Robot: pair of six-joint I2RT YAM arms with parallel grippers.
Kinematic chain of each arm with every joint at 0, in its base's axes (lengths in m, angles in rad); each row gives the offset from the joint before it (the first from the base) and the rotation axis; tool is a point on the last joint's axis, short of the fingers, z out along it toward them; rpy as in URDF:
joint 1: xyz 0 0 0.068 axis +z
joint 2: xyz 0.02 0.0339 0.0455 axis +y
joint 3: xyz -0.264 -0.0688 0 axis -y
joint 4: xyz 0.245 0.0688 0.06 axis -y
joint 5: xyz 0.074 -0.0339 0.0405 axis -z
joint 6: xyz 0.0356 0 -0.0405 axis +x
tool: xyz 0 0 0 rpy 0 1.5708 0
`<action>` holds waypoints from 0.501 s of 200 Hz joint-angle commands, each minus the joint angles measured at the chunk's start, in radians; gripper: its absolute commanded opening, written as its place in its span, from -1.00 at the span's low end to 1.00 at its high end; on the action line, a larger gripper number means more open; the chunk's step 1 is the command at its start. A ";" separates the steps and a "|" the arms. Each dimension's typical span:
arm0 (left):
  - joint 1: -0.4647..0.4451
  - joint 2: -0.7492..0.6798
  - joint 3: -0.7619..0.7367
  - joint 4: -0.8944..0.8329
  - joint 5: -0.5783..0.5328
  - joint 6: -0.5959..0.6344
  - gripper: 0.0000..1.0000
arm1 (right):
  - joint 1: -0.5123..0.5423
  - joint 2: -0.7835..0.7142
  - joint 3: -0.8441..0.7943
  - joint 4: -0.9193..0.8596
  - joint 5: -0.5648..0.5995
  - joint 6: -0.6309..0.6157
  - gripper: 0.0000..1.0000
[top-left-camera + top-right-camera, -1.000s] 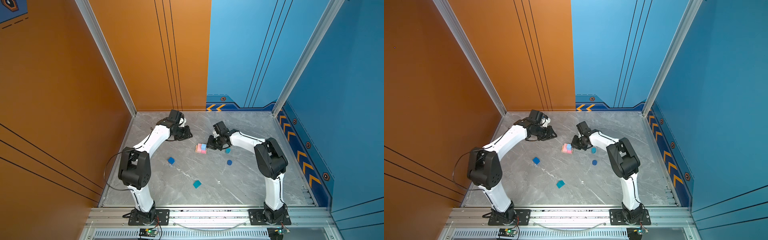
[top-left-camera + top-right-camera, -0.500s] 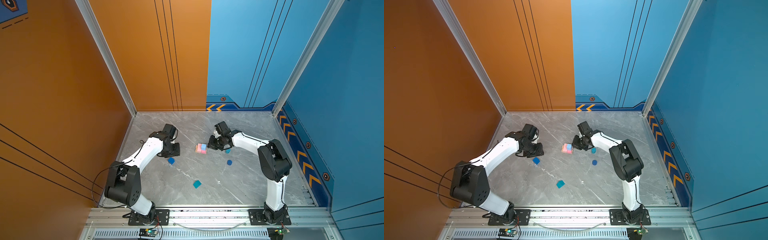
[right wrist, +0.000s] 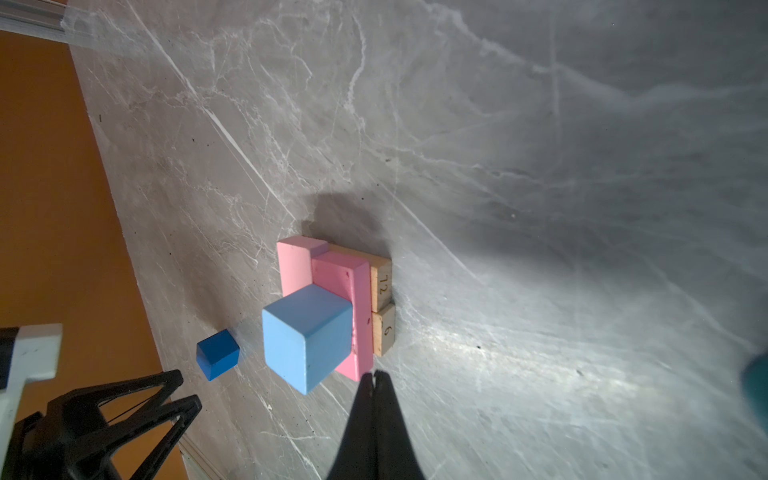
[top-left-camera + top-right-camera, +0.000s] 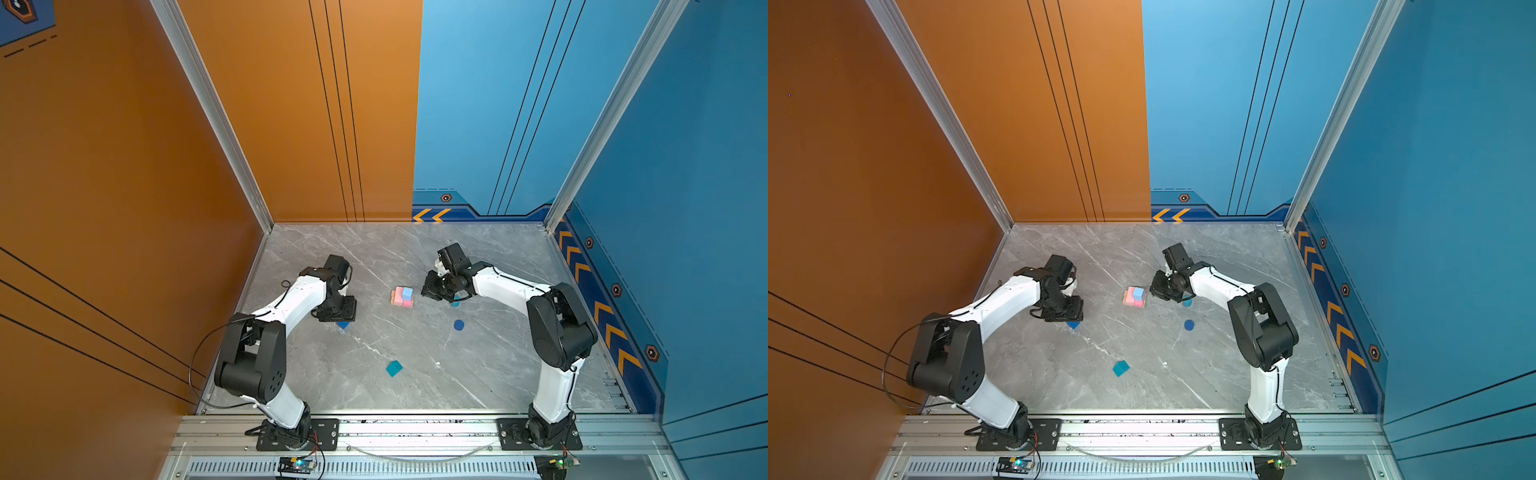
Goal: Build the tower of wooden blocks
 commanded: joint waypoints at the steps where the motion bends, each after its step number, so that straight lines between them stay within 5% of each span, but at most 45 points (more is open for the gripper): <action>1: 0.012 0.030 0.009 0.014 0.040 0.066 0.26 | -0.010 -0.049 -0.022 0.007 0.005 -0.012 -0.93; 100: 0.018 0.122 0.030 0.038 0.075 0.086 0.16 | -0.031 -0.066 -0.055 0.025 -0.003 -0.012 -0.93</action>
